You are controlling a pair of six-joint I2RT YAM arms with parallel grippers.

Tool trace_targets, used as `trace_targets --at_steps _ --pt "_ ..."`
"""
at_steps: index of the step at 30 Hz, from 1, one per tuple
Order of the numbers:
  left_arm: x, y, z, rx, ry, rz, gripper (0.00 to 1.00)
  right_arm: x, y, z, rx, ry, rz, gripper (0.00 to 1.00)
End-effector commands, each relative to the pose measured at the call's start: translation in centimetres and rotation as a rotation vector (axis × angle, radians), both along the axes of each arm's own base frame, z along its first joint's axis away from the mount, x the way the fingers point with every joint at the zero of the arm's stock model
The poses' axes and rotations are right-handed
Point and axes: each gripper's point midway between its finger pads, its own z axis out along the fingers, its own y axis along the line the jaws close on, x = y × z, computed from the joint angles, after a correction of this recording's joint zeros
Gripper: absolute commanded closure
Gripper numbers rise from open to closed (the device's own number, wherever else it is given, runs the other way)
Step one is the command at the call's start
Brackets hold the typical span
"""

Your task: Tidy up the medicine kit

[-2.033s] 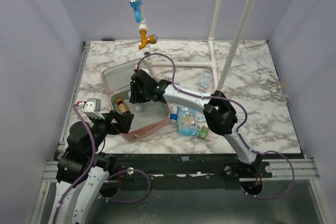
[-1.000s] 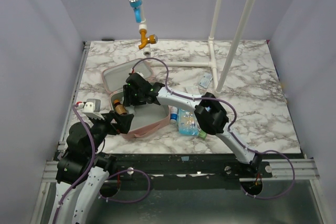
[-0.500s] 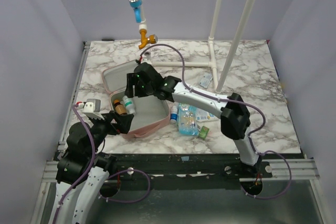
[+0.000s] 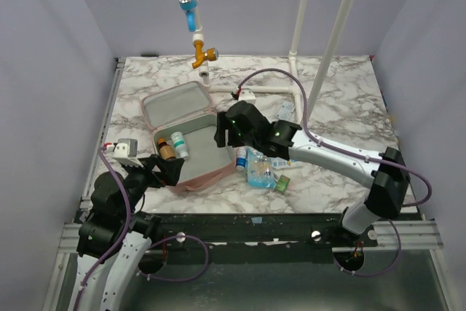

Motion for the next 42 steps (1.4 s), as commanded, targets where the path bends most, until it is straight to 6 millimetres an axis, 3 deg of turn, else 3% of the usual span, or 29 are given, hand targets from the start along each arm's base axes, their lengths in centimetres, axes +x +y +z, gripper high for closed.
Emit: trace_targets --at_steps 1,7,15,27,37,42 --pt "0.0 0.2 -0.1 -0.004 0.003 0.014 0.02 -1.2 -5.3 -1.6 -0.108 -0.01 -0.09 0.27" --pt "0.0 0.3 0.0 -0.008 -0.004 0.02 0.02 -2.4 -9.6 -5.6 -0.195 0.034 -0.144 0.28" --pt "0.0 0.3 0.0 -0.008 -0.004 0.019 0.02 -1.6 -12.3 -10.3 -0.255 0.106 -0.205 0.32" --pt "-0.1 0.3 0.0 -0.01 -0.007 0.017 0.02 0.2 -13.2 -15.1 -0.298 0.18 -0.261 0.36" --pt "-0.1 0.2 0.1 -0.011 -0.011 0.014 0.02 0.1 -13.8 -17.9 -0.35 0.217 -0.277 0.45" --pt "-0.2 0.2 0.1 -0.013 -0.016 0.013 0.02 -0.2 -14.3 -18.7 -0.37 0.228 -0.285 0.64"
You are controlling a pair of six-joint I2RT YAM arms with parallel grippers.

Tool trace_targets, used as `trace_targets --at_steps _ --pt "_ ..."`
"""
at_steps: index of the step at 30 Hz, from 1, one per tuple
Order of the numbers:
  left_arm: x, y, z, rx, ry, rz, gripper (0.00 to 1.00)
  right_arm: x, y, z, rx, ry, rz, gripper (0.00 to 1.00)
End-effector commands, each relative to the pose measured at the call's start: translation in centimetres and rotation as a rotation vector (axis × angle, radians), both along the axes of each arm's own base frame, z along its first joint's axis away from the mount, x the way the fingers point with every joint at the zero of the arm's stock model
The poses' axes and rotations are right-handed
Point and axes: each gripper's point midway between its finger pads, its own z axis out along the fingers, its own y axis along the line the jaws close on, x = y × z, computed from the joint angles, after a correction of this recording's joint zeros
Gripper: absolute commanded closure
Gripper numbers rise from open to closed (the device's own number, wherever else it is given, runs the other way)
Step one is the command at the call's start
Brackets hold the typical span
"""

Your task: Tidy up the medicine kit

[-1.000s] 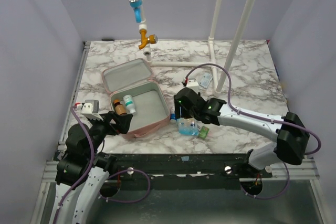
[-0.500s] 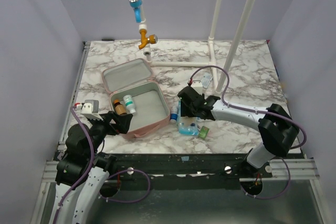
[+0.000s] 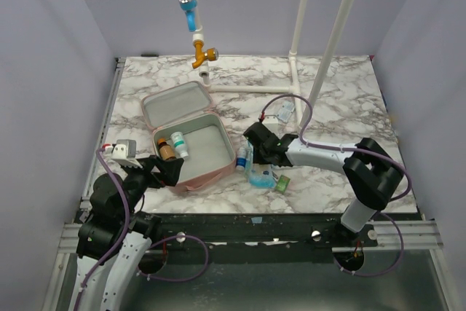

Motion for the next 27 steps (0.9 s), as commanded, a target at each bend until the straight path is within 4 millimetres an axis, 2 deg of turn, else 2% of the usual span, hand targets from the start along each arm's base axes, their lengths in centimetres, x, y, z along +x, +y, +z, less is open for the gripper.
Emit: trace_targets --at_steps 1,7,8,12,20,23,27 --pt "0.0 0.2 0.0 -0.002 -0.008 0.009 0.02 -0.5 -1.1 -1.8 -0.039 0.024 -0.025 0.68" --pt "-0.1 0.1 0.0 -0.004 -0.012 0.006 0.02 -0.6 -1.4 -1.1 -0.035 0.013 -0.027 0.97" --pt "-0.1 0.1 0.0 -0.004 -0.012 0.005 0.02 -0.5 -1.3 -0.7 -0.032 0.009 -0.027 0.99" --pt "-0.1 0.1 0.1 -0.006 -0.017 0.005 0.02 -0.1 -1.4 1.6 -0.028 -0.021 -0.025 0.99" --pt "-0.3 0.0 0.2 -0.008 -0.025 -0.003 0.02 1.1 -1.4 8.6 -0.002 -0.136 -0.017 0.99" --pt "-0.3 0.0 0.3 -0.009 -0.031 -0.005 0.02 1.4 -0.5 10.7 0.02 -0.168 0.014 0.99" --pt "-0.4 0.0 0.4 -0.01 -0.035 -0.005 0.02 1.2 2.4 12.8 0.084 -0.192 0.102 0.99"
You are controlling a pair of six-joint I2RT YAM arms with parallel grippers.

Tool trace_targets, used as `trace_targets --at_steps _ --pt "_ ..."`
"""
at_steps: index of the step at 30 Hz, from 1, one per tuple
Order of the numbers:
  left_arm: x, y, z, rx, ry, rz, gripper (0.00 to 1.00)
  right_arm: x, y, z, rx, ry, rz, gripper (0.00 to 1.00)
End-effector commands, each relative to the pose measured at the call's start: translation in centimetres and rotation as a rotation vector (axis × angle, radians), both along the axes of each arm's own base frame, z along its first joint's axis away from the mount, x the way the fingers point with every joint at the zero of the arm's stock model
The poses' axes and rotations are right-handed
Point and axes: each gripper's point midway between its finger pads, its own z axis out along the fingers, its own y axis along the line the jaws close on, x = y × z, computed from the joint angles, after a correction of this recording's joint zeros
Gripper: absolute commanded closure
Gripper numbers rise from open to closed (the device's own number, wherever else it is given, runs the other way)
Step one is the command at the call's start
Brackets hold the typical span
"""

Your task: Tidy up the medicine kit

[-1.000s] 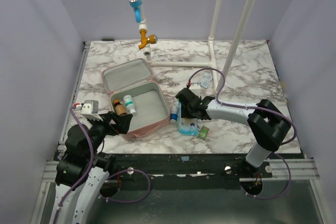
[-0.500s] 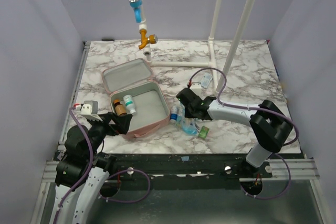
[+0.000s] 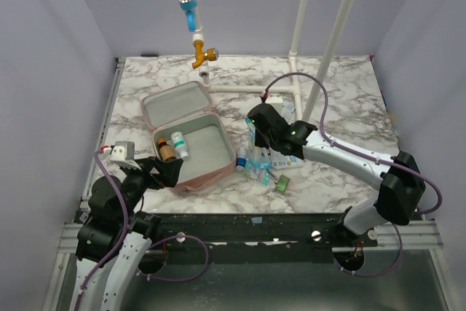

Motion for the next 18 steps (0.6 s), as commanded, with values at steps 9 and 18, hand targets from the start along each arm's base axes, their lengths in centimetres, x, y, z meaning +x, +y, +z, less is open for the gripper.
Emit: trace_targets --at_steps 9,18 --pt "-0.1 0.0 0.1 -0.003 -0.02 -0.002 0.02 -0.9 9.6 4.3 0.076 -0.049 0.264 0.99" --pt "0.0 0.1 0.0 0.0 -0.011 0.002 0.02 -0.4 16.1 1.4 0.071 0.004 0.376 0.99"
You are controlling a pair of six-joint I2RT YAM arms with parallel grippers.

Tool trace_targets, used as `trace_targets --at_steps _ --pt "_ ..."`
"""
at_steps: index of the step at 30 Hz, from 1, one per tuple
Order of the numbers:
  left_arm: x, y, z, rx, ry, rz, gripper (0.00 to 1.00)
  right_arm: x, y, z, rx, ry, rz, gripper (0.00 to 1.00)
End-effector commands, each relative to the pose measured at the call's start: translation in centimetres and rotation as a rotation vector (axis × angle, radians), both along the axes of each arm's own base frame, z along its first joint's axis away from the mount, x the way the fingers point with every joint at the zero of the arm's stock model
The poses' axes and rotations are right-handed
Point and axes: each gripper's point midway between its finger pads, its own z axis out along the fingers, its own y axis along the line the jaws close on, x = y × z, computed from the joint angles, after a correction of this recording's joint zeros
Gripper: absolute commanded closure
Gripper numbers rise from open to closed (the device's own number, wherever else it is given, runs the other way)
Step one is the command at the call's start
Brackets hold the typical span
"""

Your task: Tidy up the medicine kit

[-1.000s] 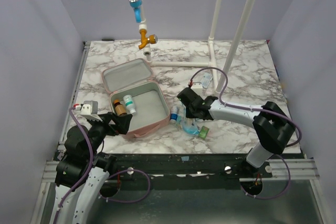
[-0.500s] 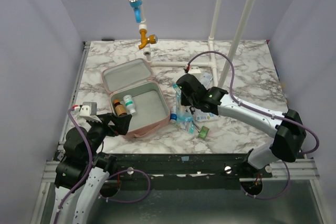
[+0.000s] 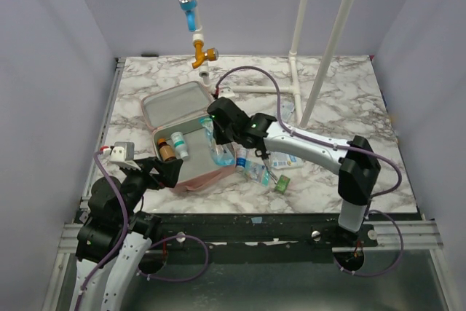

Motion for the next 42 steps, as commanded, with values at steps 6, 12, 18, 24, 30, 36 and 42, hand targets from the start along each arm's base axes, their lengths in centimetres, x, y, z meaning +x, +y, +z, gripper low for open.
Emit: trace_targets --at_steps 6,12,18,24,30,36,42 --pt "0.2 0.0 -0.2 0.006 0.005 0.0 0.02 0.7 4.9 -5.1 -0.055 0.042 0.077 0.99" --pt "0.1 0.0 -0.2 0.005 0.001 0.0 0.02 2.4 4.4 -9.0 -0.176 0.032 0.019 0.99" --pt "0.1 0.0 -0.2 0.005 0.001 0.0 0.01 3.4 3.6 -11.1 -0.251 0.003 -0.019 0.99" --pt "0.1 0.0 -0.1 0.004 -0.002 0.001 0.02 4.5 2.5 -12.5 -0.276 0.022 -0.024 0.99" --pt "0.0 0.0 0.0 0.003 -0.006 0.001 0.02 5.7 1.4 -13.0 -0.333 0.01 -0.025 0.99" --pt "0.1 0.0 0.0 0.004 -0.007 0.001 0.02 6.3 1.2 -12.9 -0.356 0.007 -0.021 0.83" --pt "0.1 0.0 -0.1 0.005 -0.004 0.0 0.02 6.3 1.3 -11.5 -0.327 -0.006 -0.032 0.56"
